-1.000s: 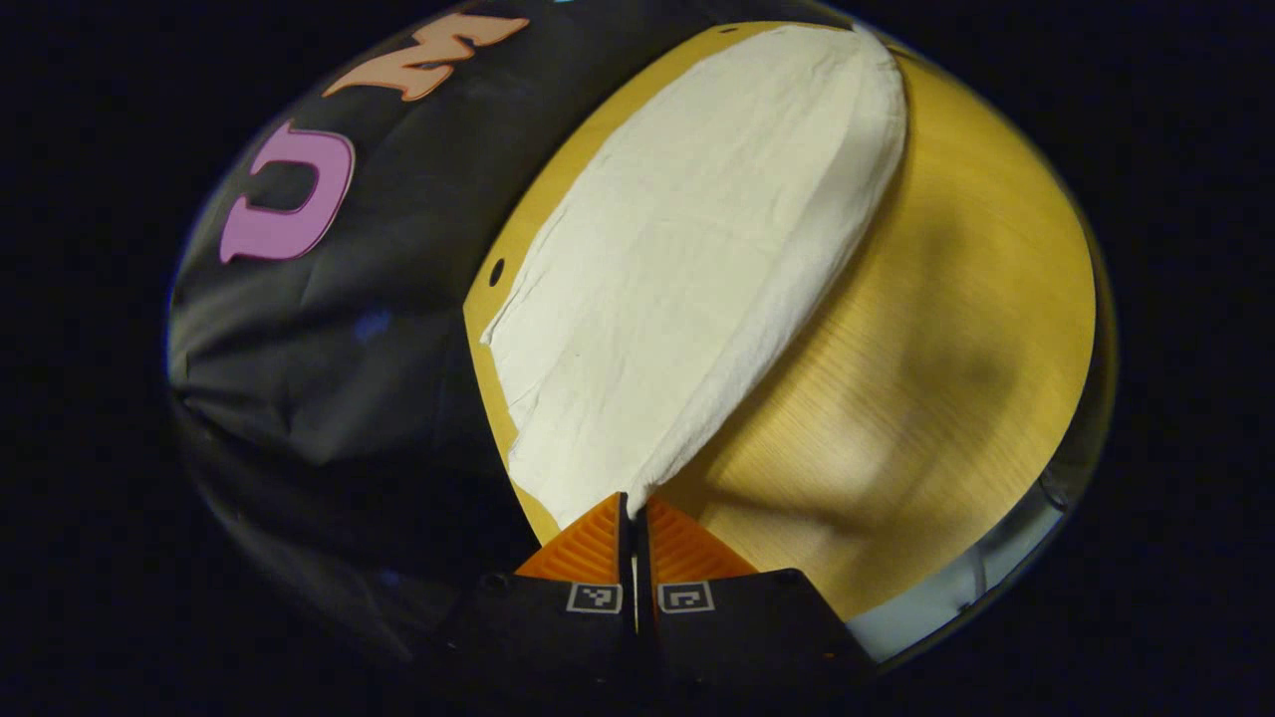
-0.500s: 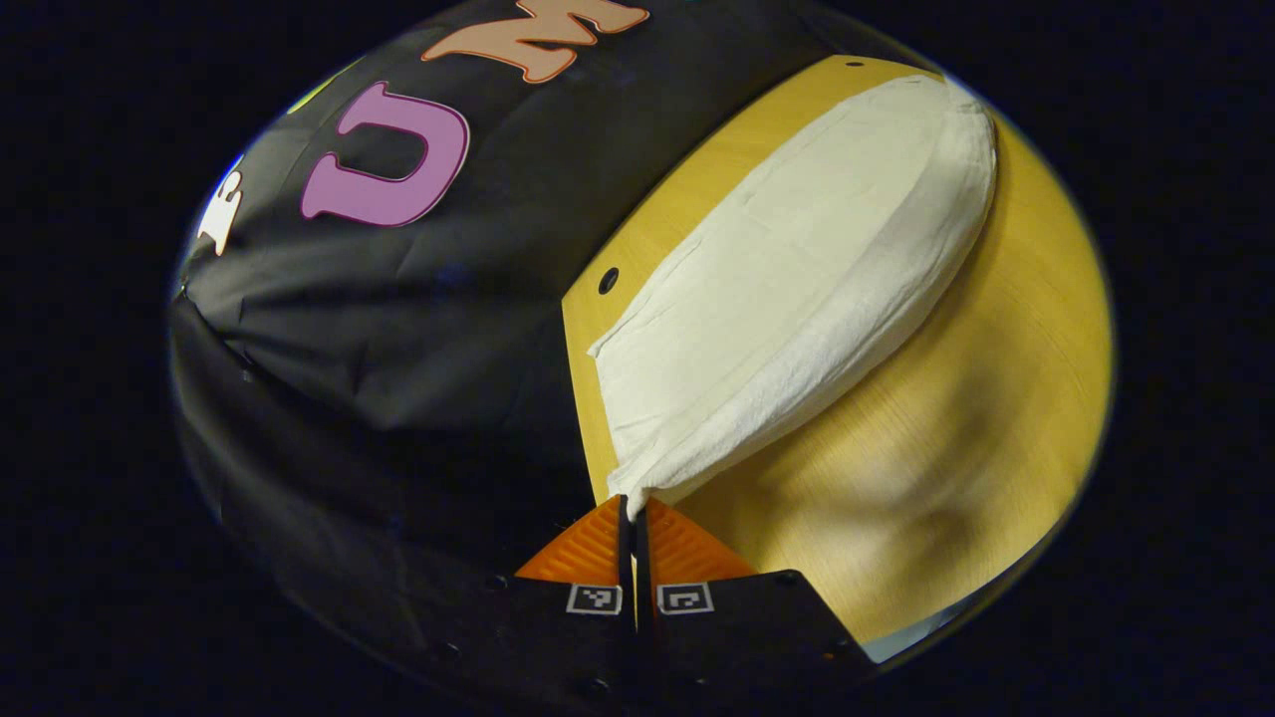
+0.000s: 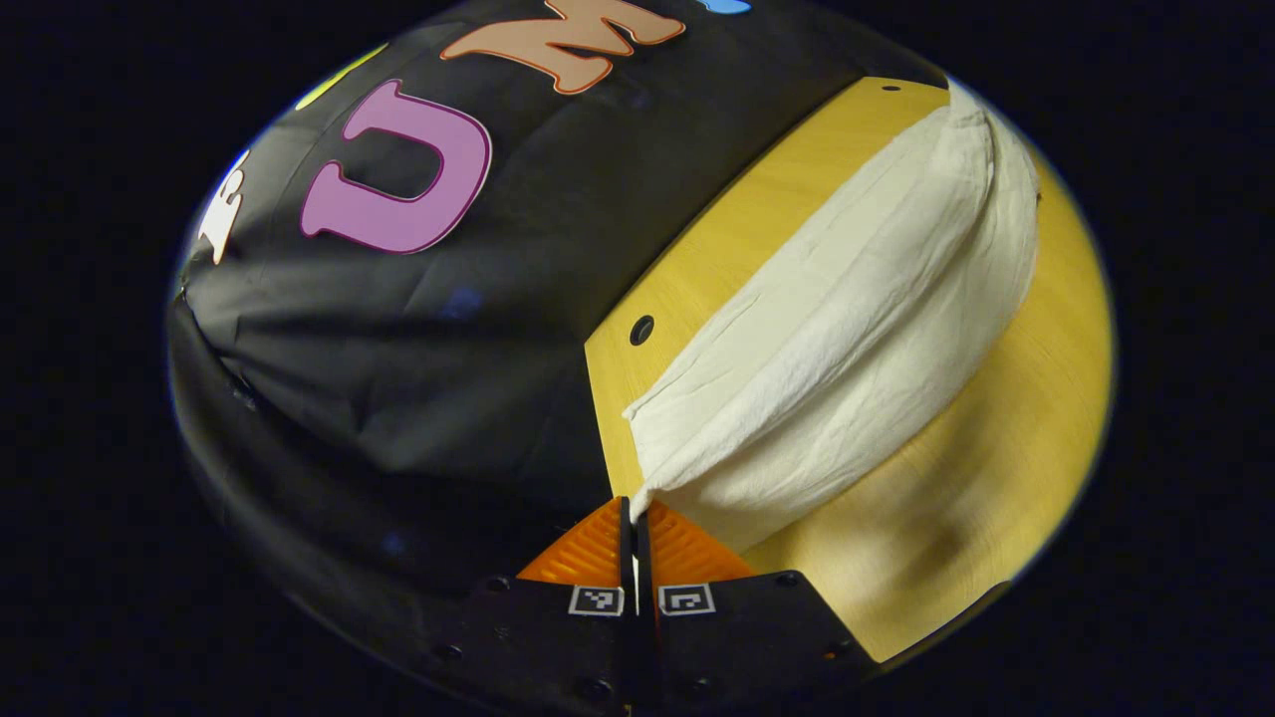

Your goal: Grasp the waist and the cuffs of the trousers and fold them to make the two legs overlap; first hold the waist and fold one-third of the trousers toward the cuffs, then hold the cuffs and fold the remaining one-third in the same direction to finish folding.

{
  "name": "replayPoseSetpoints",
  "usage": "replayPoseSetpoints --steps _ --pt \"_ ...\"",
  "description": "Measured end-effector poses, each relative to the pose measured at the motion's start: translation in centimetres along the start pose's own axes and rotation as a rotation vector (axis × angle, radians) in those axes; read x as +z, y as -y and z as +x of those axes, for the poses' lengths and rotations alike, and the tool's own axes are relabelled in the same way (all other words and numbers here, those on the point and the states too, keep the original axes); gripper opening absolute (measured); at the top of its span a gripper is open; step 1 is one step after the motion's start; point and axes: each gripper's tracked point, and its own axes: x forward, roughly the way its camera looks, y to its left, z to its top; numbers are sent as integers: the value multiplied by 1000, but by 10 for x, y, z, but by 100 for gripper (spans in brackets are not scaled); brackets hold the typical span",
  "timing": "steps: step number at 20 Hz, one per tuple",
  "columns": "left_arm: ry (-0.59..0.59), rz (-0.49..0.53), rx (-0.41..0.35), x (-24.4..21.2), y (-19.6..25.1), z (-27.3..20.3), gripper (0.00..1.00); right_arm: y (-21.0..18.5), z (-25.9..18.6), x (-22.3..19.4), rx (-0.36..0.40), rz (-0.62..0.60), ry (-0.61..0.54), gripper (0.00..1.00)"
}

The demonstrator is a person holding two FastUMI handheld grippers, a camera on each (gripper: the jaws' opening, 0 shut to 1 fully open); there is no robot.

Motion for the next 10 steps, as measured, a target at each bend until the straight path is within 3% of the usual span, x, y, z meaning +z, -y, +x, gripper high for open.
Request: replayPoseSetpoints --steps 10 --pt "96 40 33 56 -15 91 0 -19 76 2 -19 -35 -106 7"
